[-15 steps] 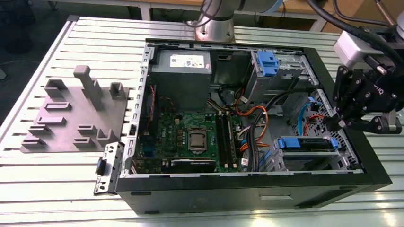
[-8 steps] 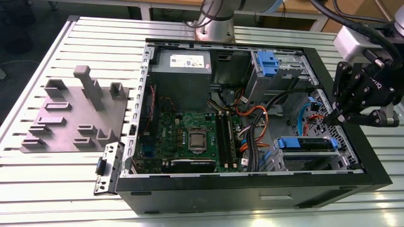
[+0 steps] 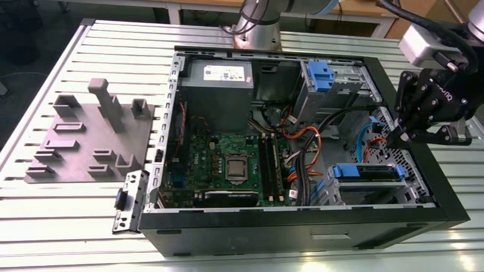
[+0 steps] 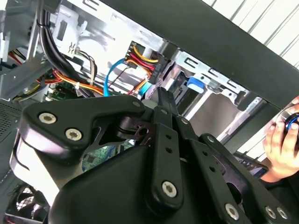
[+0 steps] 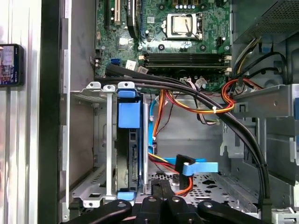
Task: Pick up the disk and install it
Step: 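Insert the first disk wire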
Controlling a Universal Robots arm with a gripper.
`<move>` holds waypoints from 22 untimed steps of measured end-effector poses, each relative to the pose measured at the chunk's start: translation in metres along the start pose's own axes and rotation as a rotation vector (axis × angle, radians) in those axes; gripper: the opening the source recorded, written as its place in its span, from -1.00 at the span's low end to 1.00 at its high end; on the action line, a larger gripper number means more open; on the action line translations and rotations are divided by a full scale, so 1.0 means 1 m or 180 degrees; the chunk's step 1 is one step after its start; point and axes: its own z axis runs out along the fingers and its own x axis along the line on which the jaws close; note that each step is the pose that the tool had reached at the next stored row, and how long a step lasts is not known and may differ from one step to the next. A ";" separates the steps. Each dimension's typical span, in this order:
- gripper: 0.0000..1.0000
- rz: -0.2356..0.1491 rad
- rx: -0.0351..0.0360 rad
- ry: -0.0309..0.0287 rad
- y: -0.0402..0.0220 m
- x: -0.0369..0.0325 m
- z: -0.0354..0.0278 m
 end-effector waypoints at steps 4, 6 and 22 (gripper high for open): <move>-0.79 0.0002 -0.0043 0.0069 -0.0041 -0.0048 0.0001; -0.79 0.0003 -0.0061 0.0095 -0.0056 -0.0063 0.0005; -0.50 0.0003 -0.0133 0.0137 -0.0125 -0.0153 0.0043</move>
